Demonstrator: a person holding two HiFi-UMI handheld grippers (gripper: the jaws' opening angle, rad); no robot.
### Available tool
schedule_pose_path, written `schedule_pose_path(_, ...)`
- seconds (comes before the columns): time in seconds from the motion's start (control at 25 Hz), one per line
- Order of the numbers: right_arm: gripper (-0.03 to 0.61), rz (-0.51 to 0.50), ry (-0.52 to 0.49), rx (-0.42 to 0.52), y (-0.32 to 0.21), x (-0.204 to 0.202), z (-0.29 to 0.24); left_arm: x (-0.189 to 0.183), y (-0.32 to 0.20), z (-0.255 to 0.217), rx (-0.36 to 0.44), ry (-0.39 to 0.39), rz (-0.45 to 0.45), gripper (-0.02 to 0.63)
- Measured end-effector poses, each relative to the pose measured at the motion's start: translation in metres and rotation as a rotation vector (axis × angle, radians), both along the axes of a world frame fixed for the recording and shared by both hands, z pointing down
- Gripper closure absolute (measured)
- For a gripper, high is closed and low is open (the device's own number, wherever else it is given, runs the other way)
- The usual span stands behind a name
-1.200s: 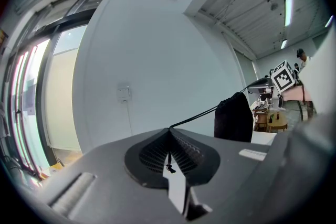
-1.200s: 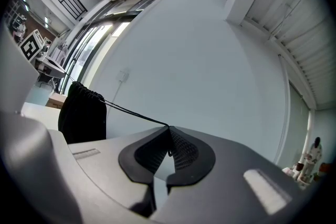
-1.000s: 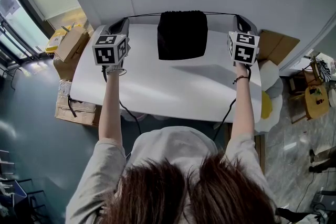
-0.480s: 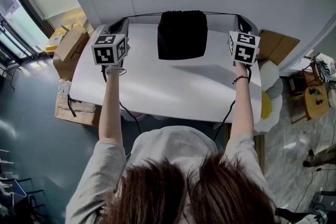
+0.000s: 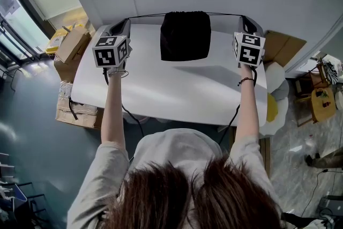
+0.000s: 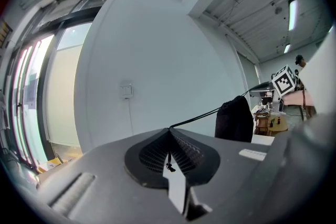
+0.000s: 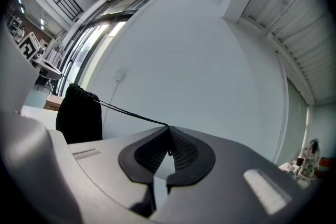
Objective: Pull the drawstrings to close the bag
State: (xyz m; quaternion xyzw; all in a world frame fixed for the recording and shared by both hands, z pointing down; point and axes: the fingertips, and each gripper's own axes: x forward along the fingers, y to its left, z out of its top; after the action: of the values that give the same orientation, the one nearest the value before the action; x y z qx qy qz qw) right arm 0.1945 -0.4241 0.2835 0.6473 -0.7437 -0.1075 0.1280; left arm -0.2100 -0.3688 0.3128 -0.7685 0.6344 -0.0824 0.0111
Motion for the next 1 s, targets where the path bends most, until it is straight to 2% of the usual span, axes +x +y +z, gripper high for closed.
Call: schedule_pose_path(1.0, 0.566, -0.009, 0.031, 0.016, -0.0045, -0.0019, 0.001, -0.0078, -0.0033, -0.0041, 0.011, 0.004, -0.02, 0.612)
